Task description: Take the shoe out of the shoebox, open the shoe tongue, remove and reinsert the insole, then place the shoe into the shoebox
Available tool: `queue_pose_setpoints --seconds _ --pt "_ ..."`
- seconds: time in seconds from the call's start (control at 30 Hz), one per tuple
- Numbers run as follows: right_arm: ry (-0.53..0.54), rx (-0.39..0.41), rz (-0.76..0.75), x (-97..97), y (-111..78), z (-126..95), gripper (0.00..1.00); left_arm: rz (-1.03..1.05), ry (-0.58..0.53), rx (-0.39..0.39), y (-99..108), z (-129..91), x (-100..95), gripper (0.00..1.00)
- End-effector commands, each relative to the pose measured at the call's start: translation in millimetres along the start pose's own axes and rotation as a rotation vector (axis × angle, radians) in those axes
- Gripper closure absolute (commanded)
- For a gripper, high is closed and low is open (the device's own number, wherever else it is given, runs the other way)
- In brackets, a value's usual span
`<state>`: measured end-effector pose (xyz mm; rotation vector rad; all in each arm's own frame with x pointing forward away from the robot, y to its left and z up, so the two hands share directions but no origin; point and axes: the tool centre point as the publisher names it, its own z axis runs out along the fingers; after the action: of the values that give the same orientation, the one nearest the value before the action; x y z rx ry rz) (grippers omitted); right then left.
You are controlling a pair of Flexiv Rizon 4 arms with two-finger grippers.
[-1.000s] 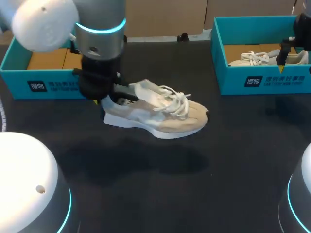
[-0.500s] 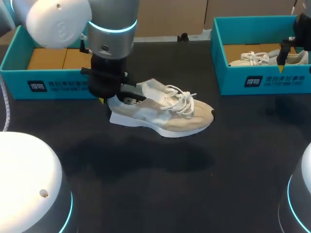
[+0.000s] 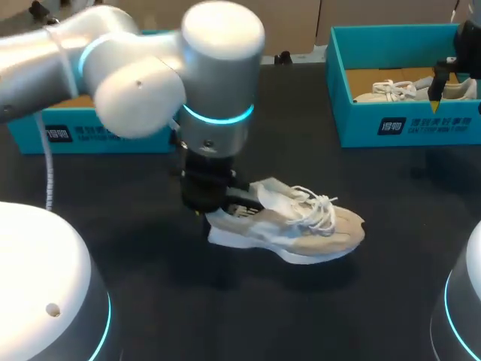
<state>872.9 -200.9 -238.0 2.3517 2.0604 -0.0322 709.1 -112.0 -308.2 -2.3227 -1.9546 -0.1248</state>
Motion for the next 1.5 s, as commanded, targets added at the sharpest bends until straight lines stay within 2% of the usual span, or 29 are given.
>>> queue_pose_setpoints --seconds 0.03,0.23,0.57,0.9,1.5 --pt "0.001 -0.002 0.000 -0.2 -0.6 0.2 0.00 -0.011 0.004 0.018 3.1 17.6 -20.0 1.00" --pt "0.001 -0.002 0.000 -0.2 -0.6 0.2 0.00 -0.052 -0.016 0.013 -3.7 25.9 -25.3 1.00" --pt "0.001 -0.002 0.000 -0.2 -0.6 0.2 0.00 -0.052 -0.016 0.013 -3.7 25.9 -25.3 1.00" --pt "0.001 -0.002 0.000 -0.2 -0.6 0.2 0.00 -0.041 -0.009 0.014 -18.6 55.0 -46.9 1.00" --pt "0.001 -0.002 0.000 -0.2 -0.6 0.2 0.00 -0.076 0.066 -0.011 -7.4 80.3 -58.5 1.00"
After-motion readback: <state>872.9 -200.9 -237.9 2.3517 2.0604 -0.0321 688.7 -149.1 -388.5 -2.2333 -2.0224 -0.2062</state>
